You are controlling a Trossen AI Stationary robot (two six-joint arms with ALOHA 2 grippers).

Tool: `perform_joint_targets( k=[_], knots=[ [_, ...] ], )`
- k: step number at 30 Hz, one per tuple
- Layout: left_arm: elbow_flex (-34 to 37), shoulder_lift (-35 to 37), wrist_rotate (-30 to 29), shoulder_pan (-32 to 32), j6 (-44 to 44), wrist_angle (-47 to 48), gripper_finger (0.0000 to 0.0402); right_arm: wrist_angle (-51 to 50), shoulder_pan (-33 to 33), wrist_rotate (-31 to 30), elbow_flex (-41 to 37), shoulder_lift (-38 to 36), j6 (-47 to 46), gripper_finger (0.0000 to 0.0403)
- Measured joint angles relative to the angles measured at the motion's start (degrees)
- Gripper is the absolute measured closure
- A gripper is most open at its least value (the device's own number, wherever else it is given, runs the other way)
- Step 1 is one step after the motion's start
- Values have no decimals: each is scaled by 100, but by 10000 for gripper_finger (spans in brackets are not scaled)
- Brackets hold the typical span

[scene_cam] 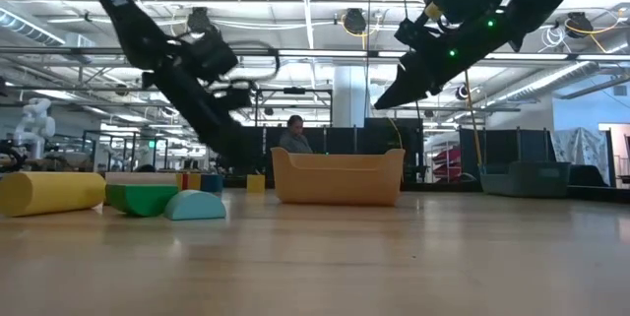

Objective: Sort blocks by size
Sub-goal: Put the yellow square block into the blue bin

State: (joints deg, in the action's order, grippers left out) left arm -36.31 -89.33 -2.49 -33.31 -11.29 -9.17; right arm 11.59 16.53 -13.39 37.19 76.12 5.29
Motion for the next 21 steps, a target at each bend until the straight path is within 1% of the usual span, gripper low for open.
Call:
perform_joint_targets(
  k=[3,6,10,13,16,19,21],
  knots=[
    [-360,-424,113,-91,143,402,191,8,0,-2,0,-2,-25,243],
    [-611,-731,28,-95,193,461,147,11,-2,-1,0,0,-31,243],
    [-800,-915,-215,-97,180,527,80,-28,-7,2,0,0,-133,243],
    [-823,-906,-207,-112,29,533,43,-88,-14,8,0,0,-161,243],
    [-829,-906,-205,-121,-135,514,31,-84,-13,24,0,0,-162,243],
    [-829,-906,-203,-122,-251,440,36,-73,-13,25,0,0,-165,243],
    [-829,-906,-202,-123,-119,331,43,-67,-14,26,0,0,-166,243]
  ],
)
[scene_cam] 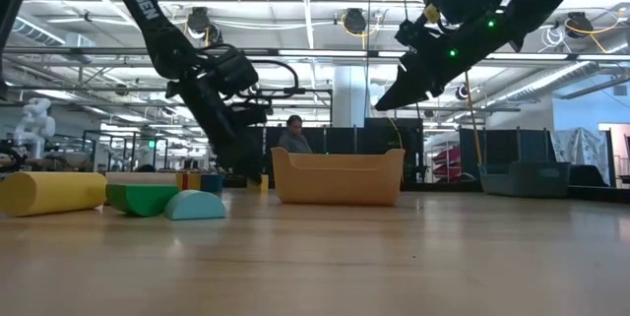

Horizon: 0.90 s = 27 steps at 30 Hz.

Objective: Sort blocks by size
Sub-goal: Put the yellow square block into the blue bin

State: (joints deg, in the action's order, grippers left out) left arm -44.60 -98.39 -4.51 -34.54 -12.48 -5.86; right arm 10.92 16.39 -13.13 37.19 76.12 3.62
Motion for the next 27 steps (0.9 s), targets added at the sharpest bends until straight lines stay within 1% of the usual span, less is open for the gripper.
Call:
perform_joint_targets(
  k=[7,12,13,15,20,23,27],
  knots=[
    [2,-66,-13,-40,868,-177,70,4,0,-2,0,0,-316,243],
    [1,-443,-75,-25,1616,-369,77,4,0,-3,-2,0,-458,243],
    [-44,-473,-271,22,1630,-350,77,4,1,-4,-2,0,-475,243],
    [-104,-522,-448,63,1670,-335,77,4,-1,-2,-2,0,-513,243],
    [-195,-555,-541,94,1942,-281,81,-25,1,-7,-2,0,-599,243],
    [-242,-560,-604,79,1968,-225,101,-43,1,-7,-2,0,-599,243],
    [-245,-560,-626,81,1964,-175,147,-44,1,-19,-2,0,-623,243]
  ],
)
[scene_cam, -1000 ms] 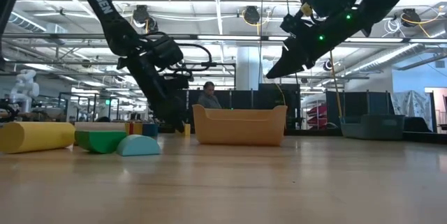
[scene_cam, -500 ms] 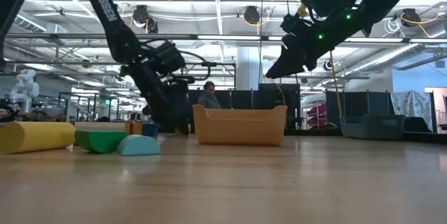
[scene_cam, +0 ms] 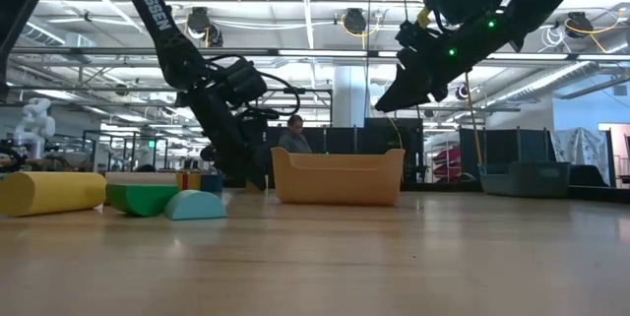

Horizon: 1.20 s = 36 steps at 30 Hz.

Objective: Sort blocks by size
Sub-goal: Put the yellow square block into the blue bin

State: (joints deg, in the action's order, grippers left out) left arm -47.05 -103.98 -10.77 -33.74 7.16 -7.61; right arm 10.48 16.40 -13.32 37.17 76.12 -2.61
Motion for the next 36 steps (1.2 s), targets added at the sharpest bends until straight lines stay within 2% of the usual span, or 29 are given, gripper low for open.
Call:
perform_joint_targets(
  k=[5,9,17,23,31,36],
  knots=[
    [0,0,245,0,-190,0,216,49,-2,-20,0,0,-3,243],
    [0,13,856,0,-187,-7,262,50,-2,-18,0,0,58,243],
    [0,350,2268,0,15,-1,265,175,-46,496,0,0,1170,240],
    [0,832,3189,16,178,-26,265,300,-308,618,-2,0,2192,221],
    [0,1223,4517,215,611,-470,265,1340,-637,601,-4,2,2854,166],
    [0,1224,4893,486,774,-782,265,1382,-742,615,143,69,3192,127]
  ],
)
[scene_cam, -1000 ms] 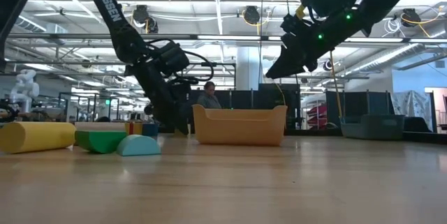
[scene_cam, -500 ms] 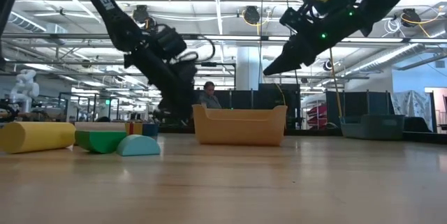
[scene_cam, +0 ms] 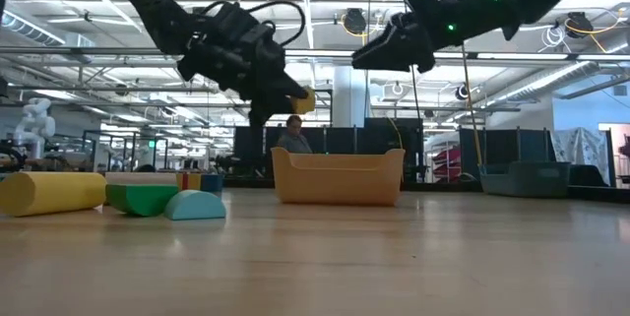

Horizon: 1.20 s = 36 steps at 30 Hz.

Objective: Sort blocks by size
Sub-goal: Put the yellow square block into the blue bin

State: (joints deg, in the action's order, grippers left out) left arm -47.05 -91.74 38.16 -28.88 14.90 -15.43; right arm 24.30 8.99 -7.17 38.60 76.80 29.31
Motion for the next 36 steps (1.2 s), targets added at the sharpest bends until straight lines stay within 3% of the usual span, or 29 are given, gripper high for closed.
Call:
perform_joint_targets(
  k=[10,25,30,36],
  knots=[
    [-2,-2,88,352,92,-130,265,-1506,-238,154,1300,909,468,119],
    [-4,-2,406,473,144,-294,265,-1744,-331,153,2013,1849,1035,120],
    [-4,-7,406,491,185,-298,265,-1719,-347,130,2088,1962,1043,139],
    [-4,-7,452,491,278,-288,265,-1746,-347,76,2088,1955,948,191]
  ],
)
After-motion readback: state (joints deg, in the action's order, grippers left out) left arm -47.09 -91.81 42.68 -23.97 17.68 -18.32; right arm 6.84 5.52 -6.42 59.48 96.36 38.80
